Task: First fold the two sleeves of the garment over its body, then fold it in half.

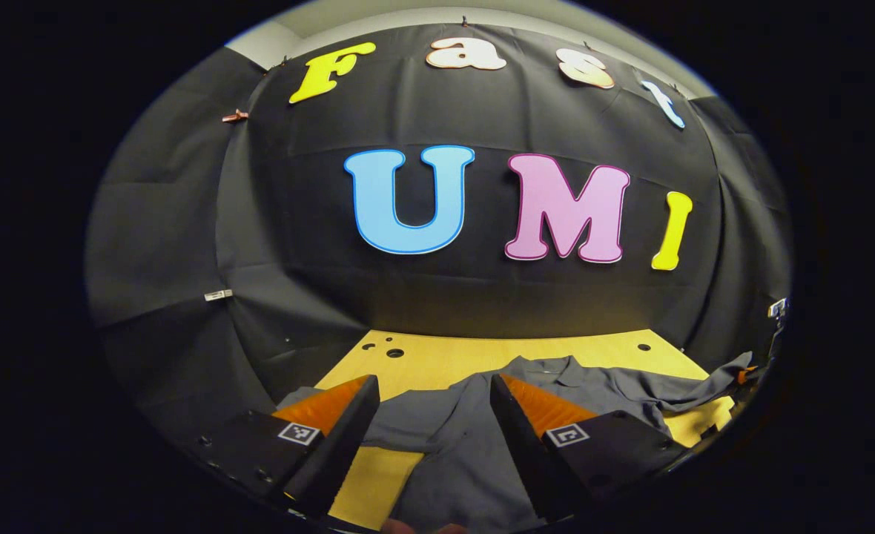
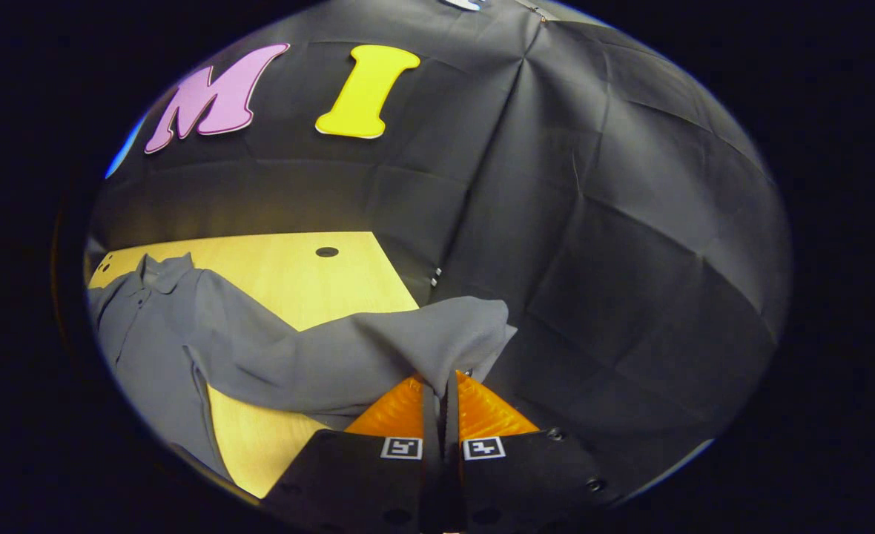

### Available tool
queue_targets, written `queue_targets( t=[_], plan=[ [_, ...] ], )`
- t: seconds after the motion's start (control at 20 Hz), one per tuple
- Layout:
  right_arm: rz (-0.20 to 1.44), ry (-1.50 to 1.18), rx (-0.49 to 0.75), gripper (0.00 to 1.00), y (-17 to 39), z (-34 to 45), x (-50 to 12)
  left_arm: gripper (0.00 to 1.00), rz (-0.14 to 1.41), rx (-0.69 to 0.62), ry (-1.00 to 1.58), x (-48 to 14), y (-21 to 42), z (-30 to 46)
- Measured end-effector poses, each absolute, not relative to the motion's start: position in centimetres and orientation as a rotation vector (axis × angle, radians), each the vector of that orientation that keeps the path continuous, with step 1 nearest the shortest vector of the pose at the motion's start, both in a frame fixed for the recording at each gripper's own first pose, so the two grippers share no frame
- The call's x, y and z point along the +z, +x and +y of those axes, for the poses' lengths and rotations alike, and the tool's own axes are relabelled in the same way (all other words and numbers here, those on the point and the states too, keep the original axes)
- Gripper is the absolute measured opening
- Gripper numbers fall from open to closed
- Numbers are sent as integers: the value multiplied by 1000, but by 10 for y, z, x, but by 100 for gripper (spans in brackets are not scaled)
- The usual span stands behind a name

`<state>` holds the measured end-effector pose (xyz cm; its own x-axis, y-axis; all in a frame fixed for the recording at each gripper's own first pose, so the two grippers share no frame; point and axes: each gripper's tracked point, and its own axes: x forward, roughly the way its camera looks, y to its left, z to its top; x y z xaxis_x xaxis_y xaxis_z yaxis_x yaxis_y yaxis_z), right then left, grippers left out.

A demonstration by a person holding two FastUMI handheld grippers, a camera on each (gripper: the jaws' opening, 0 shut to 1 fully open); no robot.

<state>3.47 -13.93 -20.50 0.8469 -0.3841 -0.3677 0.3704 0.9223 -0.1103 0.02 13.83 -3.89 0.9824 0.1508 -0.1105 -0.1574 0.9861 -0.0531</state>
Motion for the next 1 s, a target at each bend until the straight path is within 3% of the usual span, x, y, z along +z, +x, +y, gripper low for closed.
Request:
queue_targets(
  t=[0.45, 0.9, 0.95, 1.0],
  plan=[
    [207, 53, -222, 5, 25, 21, -86, 95, 141, 181, -121, -79, -2, 203],
    [114, -12, -33, 5, 77, 191, -44, 95, 169, 114, -101, -125, 29, 297],
    [121, -24, -10, 5, 85, 212, -47, 90, 184, 113, -104, -134, 34, 309],
    [135, -25, 20, 5, 93, 232, -53, 95, 199, 116, -105, -145, 40, 321]
  ],
)
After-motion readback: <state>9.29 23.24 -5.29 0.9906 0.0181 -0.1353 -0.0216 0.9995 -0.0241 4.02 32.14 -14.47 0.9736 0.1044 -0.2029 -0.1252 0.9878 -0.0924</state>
